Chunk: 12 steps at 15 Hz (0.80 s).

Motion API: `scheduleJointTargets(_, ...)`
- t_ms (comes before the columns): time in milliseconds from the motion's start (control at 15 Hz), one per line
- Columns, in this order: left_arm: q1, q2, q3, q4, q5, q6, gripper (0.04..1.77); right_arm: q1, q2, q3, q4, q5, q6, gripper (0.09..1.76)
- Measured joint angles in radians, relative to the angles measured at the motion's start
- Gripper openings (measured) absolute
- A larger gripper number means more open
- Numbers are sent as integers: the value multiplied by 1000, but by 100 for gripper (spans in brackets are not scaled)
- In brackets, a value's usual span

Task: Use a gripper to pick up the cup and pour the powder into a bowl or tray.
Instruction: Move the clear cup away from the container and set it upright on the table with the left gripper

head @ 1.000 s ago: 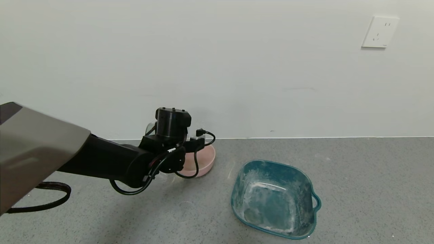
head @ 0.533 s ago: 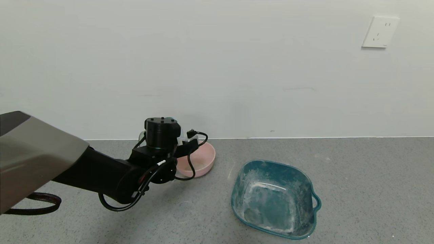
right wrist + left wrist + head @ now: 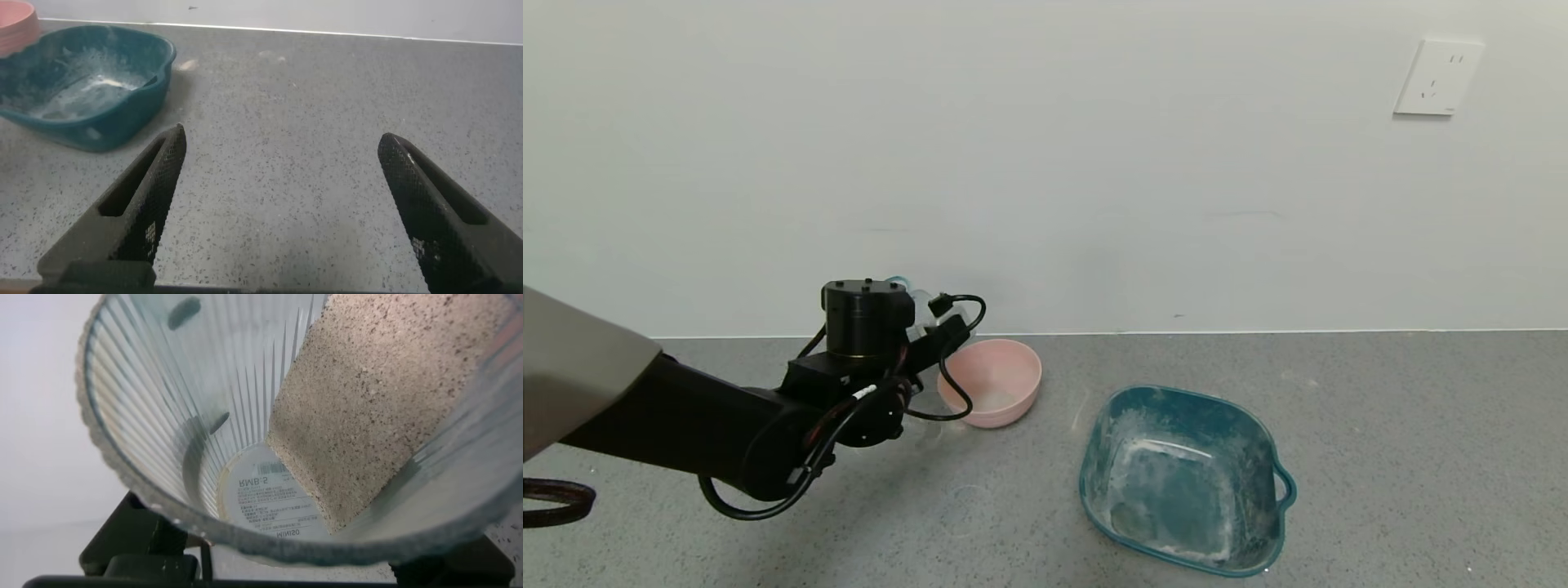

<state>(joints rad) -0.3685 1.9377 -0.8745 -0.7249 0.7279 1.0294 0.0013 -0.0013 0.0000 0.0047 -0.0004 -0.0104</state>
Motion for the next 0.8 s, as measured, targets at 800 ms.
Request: scheduleJointTargets(800, 190, -71, 143, -1, -350, -458, 130, 0, 0, 0, 0, 0, 0, 171)
